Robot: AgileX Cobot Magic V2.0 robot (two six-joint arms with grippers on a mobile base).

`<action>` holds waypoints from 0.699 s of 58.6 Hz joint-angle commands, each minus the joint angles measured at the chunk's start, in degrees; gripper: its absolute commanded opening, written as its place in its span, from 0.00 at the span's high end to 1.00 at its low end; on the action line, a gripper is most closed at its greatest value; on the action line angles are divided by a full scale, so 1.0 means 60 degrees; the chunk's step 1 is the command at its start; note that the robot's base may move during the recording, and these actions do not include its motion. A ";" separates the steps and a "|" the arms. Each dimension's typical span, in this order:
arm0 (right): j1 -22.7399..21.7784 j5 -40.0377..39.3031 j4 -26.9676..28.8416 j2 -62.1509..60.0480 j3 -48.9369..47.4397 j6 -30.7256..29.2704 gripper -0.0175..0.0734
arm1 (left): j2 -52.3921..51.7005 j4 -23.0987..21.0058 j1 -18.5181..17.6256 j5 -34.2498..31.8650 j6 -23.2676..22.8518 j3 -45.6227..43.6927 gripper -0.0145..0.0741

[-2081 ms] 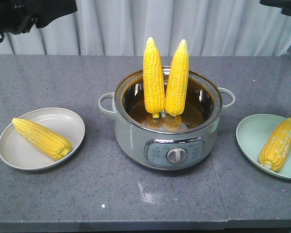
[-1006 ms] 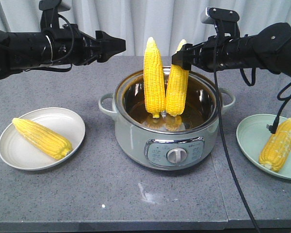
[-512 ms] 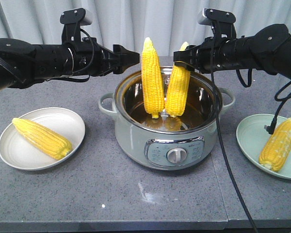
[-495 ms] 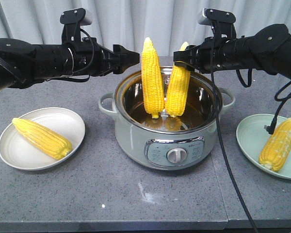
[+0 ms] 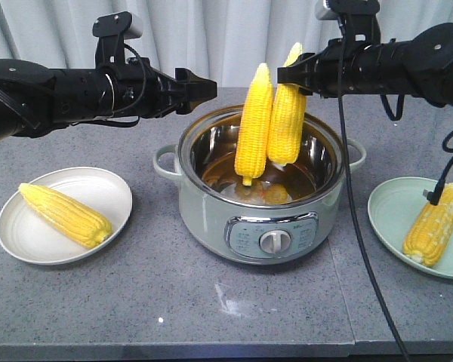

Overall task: Distribute corn equally
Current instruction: 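Close both grippers on the two upright cobs in the pot, then lift both cobs up out of the pot with both grippers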

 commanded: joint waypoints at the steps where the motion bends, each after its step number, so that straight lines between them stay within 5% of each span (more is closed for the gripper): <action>1: -0.0083 -0.0432 0.0164 -0.0588 -0.0301 -0.0128 0.82 | -0.0440 0.0049 -0.0271 0.0024 -0.0090 -0.0456 0.23; 41: -0.0090 -0.1314 -0.2060 -0.4069 -0.0301 -0.0040 0.81 | 0.0518 0.0047 -0.1135 0.0381 0.0157 -0.1789 0.23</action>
